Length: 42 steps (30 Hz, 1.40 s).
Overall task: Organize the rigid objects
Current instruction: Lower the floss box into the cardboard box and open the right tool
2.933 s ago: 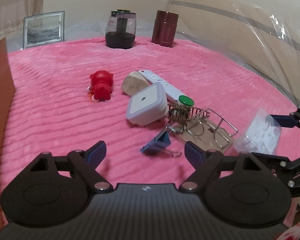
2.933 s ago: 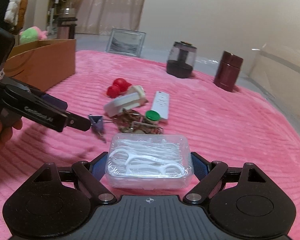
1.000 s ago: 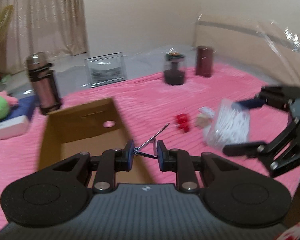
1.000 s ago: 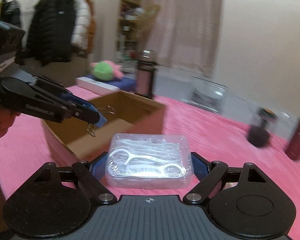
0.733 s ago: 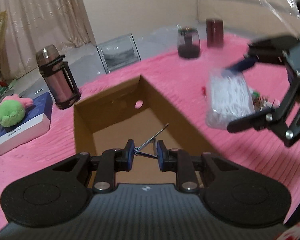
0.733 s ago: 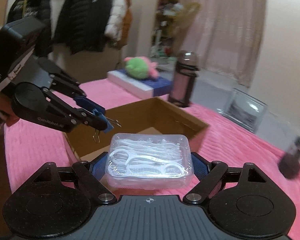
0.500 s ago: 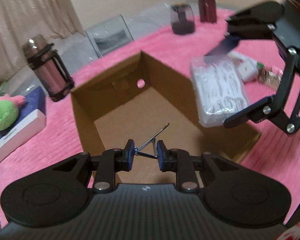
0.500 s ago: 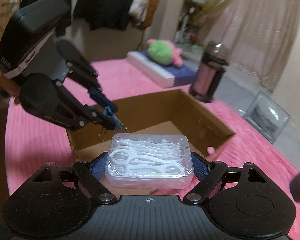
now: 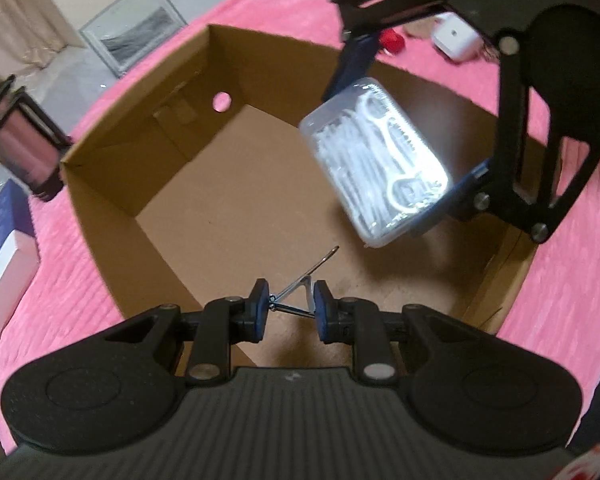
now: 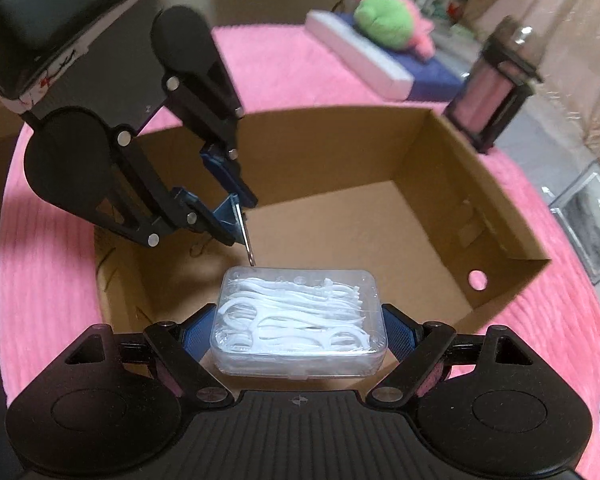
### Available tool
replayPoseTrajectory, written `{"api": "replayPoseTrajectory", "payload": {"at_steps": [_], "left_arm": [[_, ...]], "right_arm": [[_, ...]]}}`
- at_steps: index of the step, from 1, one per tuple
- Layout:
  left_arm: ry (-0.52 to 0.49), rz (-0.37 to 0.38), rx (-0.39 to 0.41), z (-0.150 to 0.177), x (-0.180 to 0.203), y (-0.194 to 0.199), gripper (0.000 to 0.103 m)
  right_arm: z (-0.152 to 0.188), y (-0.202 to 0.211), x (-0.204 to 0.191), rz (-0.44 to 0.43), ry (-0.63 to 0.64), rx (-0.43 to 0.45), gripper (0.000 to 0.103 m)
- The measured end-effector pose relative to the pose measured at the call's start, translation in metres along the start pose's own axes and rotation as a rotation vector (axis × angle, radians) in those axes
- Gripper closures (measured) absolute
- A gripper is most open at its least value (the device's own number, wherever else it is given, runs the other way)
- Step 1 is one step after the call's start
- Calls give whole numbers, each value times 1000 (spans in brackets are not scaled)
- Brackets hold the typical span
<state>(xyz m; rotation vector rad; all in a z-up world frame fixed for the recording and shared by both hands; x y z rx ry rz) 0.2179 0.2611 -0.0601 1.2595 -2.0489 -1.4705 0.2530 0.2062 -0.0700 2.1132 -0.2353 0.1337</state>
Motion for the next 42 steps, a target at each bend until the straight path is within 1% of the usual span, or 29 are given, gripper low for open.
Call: {"api": "replayPoseTrajectory", "payload": {"at_steps": [4,8,17,28,29,33,42], "left_arm": [[-61,27,-51,2,3,-12,83],[-96,59,-103,6,3,-24,83],[-113,109,-165,8,1,-41,83],[-104,137,-203,12,-1,-57,83],[-105,137,-204,12,-2,-58,83],[-104,134,-214,11,-2,-61,83],[-90,131,-192,11,-1,-58,82]], "right_arm": [[-1,-20,3,-34,37,-71,21],[0,-39,5,-57,73,-143,21],[6,-69,7,-84,106,-259,21],[11,-78,12,-102,101,-336,21],[10,-76,6,-102,105,-340,21],[11,-77,8,-105,106,-343,21],[10,-77,9,-107,89,-321,21]]}}
Point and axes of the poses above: each gripper's, at about its wrist camera, not at the fingertips, and y roughly against the way its jaws point, x to its right, z to its underside, the point moved 8 cm from there along -y, roughly the way its jaws point, and after that the axes turned 1 degree about y, right-handed, at the moved point
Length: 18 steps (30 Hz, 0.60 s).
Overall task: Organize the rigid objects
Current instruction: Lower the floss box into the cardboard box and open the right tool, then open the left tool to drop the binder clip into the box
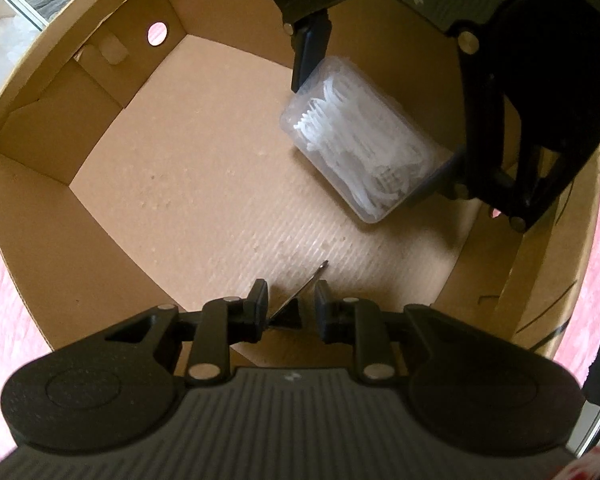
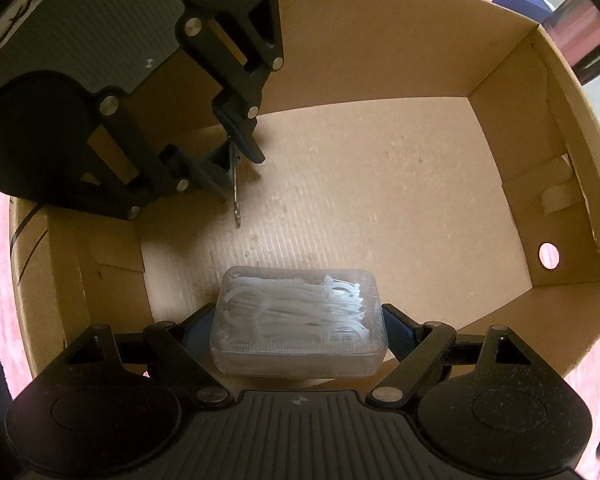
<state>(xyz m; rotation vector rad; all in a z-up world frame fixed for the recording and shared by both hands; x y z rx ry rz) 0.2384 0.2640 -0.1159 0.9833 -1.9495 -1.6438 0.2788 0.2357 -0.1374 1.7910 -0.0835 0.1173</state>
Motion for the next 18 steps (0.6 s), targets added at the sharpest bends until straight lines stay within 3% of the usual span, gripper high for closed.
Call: {"api": "replayPoseTrajectory", "payload": {"at_steps": [18], "left_arm": [[44,-30,48,4,0,12,78]], "right_arm": [[5,12,3,26,-42,67,18]]}}
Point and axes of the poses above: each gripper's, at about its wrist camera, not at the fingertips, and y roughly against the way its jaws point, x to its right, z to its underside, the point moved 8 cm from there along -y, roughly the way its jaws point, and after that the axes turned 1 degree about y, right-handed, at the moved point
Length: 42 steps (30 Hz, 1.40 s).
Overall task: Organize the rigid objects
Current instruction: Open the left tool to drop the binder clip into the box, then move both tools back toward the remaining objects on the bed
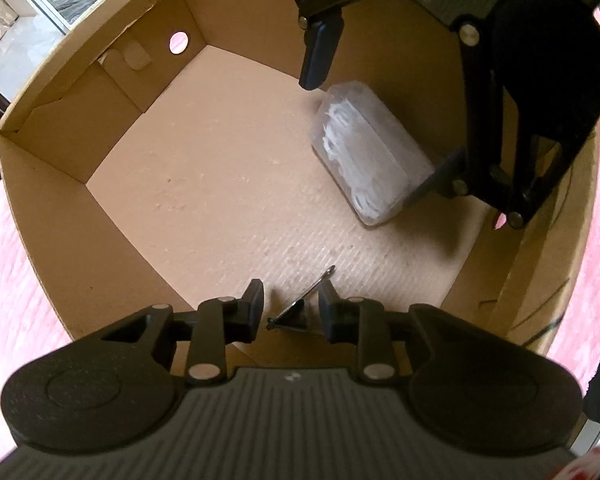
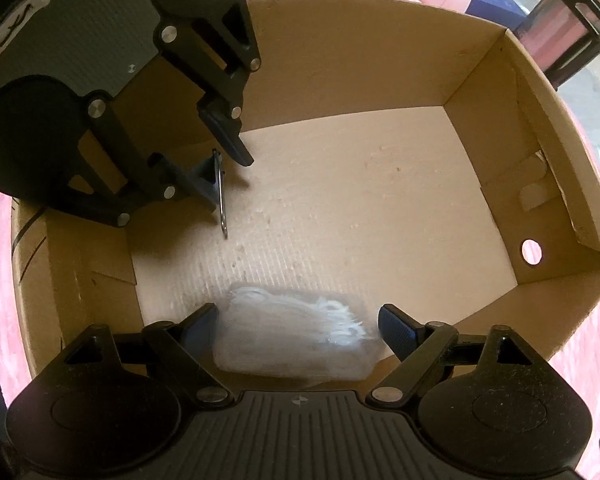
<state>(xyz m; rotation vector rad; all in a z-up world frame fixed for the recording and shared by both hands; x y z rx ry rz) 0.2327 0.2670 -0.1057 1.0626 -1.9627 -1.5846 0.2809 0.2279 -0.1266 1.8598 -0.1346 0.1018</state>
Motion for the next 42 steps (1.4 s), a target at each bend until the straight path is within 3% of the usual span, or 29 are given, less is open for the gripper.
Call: {"api": "replayPoseTrajectory", "payload": {"at_steps": [7,13,20,25,30,34,42], "left_arm": [[6,-12,33,0,-1,8,78],[34,-54,116,-2,0,31,77],[169,-132,295,-12,7,87,77],[262,-175,424,-20,28,129,76],[331,-189,534,-35,66,159,67],[376,-196,606,-48,96,173,37],[416,-160,716,-83,165,181,21]], "right_arm": [[-3,12,1,8,-12,43,18],[0,43,-4,49,-9,136,18],[18,118,-14,119,-132,378,18],[53,171,-29,169,-279,556,18],[100,214,-43,227,-442,688,18],[142,235,-54,284,-573,756,18],[241,258,-76,473,-755,780,18]]}}
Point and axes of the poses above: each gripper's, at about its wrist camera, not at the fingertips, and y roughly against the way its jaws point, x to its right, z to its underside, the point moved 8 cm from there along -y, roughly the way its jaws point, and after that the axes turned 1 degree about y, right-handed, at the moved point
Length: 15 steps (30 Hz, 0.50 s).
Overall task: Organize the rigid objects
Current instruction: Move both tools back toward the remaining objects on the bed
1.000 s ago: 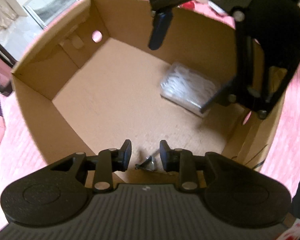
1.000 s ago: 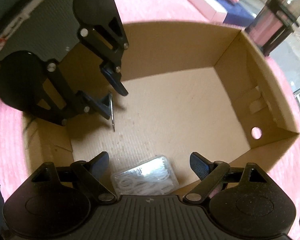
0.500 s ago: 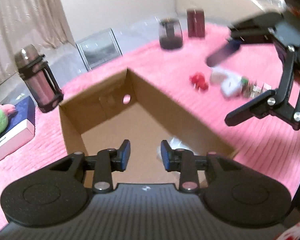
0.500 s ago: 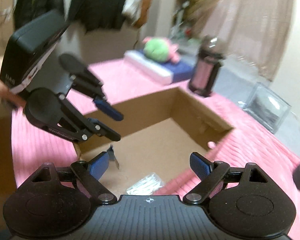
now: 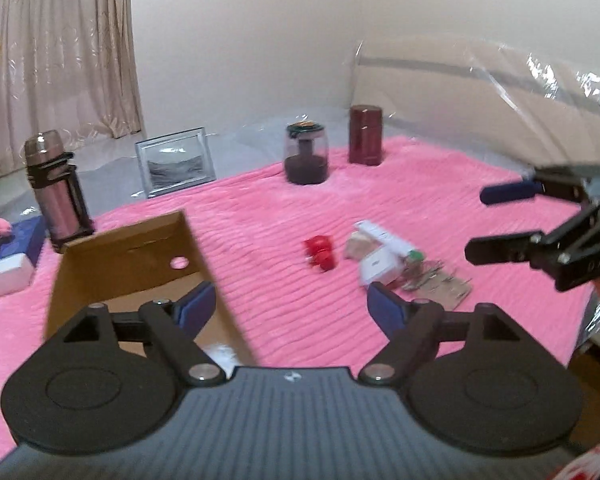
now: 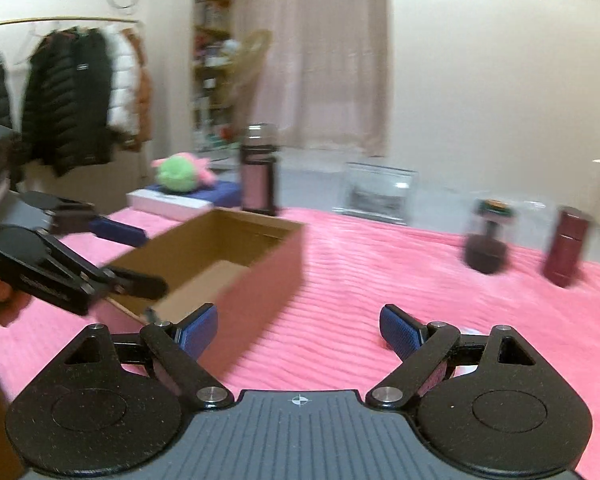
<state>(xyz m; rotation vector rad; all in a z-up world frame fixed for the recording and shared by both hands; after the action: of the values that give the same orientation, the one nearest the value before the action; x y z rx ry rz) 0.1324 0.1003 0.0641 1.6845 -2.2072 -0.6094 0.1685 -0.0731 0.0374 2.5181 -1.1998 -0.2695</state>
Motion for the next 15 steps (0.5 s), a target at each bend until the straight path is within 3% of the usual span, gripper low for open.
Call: {"api": "replayPoseTrajectory", "payload": {"at_steps": [4,9,15], "left_arm": [[46,65,45,0,34,-7,7],[105,75,27,10,61,-34,7],[148,37,-12,27,73,-67,7]], "right_arm": [[25,28,34,88,-101,6,18],[54,45,70,173,-144,-22,18],[92,45,107,247,-182,-62,18]]}}
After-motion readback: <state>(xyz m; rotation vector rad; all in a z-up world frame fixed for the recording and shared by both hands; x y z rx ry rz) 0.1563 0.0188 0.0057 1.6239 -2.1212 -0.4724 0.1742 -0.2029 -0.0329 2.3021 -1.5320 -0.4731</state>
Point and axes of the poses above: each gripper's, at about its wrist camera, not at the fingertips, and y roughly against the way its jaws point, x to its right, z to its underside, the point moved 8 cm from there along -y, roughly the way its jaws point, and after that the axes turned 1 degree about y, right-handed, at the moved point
